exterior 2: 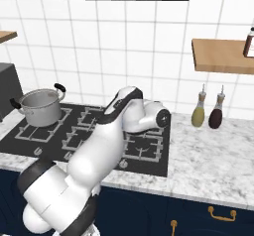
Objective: Pick the kettle from the counter and place it on a stove burner. Then turn the burner on.
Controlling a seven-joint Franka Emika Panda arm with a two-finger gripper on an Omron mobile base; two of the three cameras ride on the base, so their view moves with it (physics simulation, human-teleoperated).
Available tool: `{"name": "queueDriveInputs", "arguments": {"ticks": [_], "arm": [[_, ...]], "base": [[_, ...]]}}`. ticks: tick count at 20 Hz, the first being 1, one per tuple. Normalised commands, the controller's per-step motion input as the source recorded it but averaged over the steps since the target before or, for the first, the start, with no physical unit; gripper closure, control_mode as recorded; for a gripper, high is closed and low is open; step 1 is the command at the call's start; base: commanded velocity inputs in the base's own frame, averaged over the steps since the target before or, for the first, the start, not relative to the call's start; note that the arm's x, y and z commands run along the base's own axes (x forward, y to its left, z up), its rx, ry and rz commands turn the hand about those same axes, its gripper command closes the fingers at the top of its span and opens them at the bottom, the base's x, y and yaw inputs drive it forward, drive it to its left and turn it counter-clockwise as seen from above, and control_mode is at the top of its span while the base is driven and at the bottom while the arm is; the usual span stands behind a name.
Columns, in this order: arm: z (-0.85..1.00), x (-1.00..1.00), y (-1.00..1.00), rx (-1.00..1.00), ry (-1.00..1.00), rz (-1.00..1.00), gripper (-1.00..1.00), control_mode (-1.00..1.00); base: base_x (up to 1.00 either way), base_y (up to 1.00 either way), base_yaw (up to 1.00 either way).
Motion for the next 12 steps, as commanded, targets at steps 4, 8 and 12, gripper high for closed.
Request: {"name": "queueDriveInputs", "arguments": {"ticks": [4, 8, 12], "arm": [[-0.25, 0.08, -0.09, 0.00, -0.01, 0.06, 1.00, -1.00], [-0.18, 0.05, -0.24, 0.00, -0.02, 0.08, 1.00, -1.00], [-0.28, 0.30, -0.04, 0.00, -0.05, 0.12, 1.00, -1.00]], "base": [[0.00, 0.00, 0.00], [0.00, 0.00, 0.00], [0.00, 0.00, 0.00]]}}
